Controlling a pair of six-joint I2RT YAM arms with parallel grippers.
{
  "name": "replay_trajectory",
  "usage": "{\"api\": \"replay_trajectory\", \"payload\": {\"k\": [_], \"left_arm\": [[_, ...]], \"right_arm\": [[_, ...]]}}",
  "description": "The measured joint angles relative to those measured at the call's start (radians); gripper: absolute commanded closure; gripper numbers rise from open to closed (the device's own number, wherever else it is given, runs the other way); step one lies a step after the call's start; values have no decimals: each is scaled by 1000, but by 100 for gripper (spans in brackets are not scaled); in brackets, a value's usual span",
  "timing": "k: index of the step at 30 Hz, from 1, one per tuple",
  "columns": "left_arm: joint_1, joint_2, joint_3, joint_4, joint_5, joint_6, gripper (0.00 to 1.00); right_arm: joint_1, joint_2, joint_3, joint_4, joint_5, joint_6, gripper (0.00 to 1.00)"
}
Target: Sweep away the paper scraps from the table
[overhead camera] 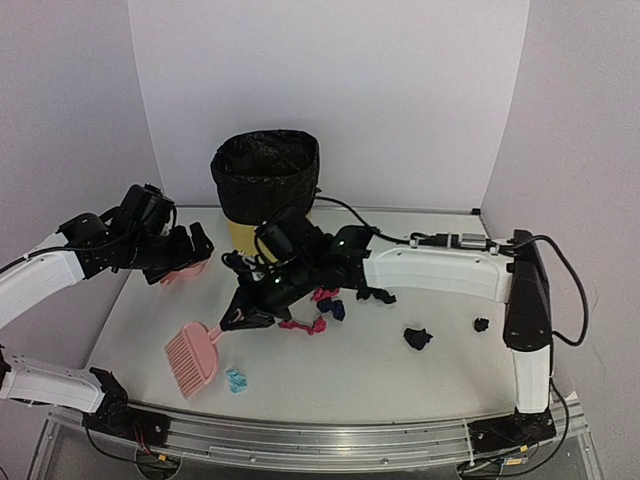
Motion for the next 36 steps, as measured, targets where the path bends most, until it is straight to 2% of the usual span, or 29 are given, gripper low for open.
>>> {"api": "replay_trajectory", "payload": {"k": [5,10,16,23,30,36], "left_arm": [[0,23,0,19,9,7,0],[0,61,1,30,26,15,0],[0,98,1,43,48,22,0],[0,123,1,64,62,18,0],[0,139,1,71,59,-5,0],[0,154,0,104,57,-34,0]], "right_arm": [[31,167,58,-112,-109,-33,100],[7,172,-15,-175,-105,-50,100],[-64,50,-175,-180,-87,-43,100],[-235,-142,-376,-217,-4,-52,100],[-371,-299,-428,-307,104,-119,100],[-447,-412,-435,-379,122,-222,100]]}}
